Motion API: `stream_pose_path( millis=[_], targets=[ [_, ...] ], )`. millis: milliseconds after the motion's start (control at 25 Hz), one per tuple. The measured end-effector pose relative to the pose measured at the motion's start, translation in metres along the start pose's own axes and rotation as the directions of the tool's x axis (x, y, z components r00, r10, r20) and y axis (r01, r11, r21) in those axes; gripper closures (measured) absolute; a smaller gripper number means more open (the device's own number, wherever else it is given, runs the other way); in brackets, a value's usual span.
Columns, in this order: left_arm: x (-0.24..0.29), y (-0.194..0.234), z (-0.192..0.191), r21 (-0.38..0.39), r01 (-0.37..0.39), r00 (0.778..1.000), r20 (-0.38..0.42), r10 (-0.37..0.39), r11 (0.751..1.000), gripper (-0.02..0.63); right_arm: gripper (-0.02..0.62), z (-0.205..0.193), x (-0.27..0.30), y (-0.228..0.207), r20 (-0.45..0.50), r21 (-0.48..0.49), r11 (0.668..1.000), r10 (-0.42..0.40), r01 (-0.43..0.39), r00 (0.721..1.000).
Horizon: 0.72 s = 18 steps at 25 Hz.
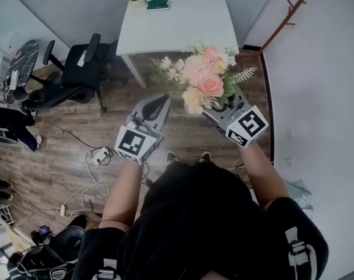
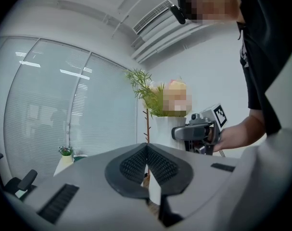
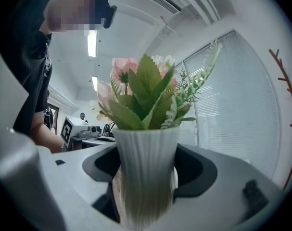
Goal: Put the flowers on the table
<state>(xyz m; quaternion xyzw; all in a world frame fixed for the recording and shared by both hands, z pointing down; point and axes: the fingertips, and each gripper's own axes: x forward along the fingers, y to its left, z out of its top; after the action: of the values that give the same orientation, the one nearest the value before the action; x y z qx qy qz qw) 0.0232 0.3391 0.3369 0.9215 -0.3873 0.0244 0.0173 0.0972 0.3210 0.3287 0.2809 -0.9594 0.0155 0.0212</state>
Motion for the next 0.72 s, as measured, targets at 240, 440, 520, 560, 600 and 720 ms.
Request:
stream_pose_path(
  millis=[240, 440, 520, 560, 600, 720],
  targets=[
    [-0.008, 0.028, -0.004, -0.014, 0.024, 1.000, -0.008, -0.024, 1.000, 0.594, 0.258, -0.001, 0.028, 0.004, -0.011, 0.007, 1.000, -0.024, 0.024, 1.000],
    [-0.002, 0.065, -0.009, -0.028, 0.035, 0.999, -0.012, -0.035, 0.999, 0.594, 0.258, -0.006, 0.062, -0.007, -0.024, 0.020, 0.999, -0.033, 0.033, 0.999],
    [-0.001, 0.066, -0.010, -0.027, 0.037, 0.999, -0.011, -0.037, 0.999, 0.594, 0.258, -0.007, 0.064, -0.008, -0.022, 0.019, 0.999, -0.034, 0.035, 0.999],
    [-0.001, 0.066, -0.011, -0.027, 0.038, 0.999, -0.010, -0.038, 0.999, 0.594, 0.259, -0.007, 0.064, -0.008, -0.022, 0.017, 0.999, -0.035, 0.036, 0.999],
    [0.000, 0.066, -0.011, -0.028, 0.038, 0.999, -0.009, -0.038, 0.999, 0.594, 0.258, -0.007, 0.064, -0.007, -0.023, 0.016, 0.999, -0.036, 0.036, 0.999],
    [0.002, 0.067, -0.012, -0.028, 0.041, 0.999, -0.003, -0.041, 0.999, 0.594, 0.258, -0.009, 0.064, -0.009, -0.022, 0.013, 0.999, -0.035, 0.035, 0.999]
  ],
)
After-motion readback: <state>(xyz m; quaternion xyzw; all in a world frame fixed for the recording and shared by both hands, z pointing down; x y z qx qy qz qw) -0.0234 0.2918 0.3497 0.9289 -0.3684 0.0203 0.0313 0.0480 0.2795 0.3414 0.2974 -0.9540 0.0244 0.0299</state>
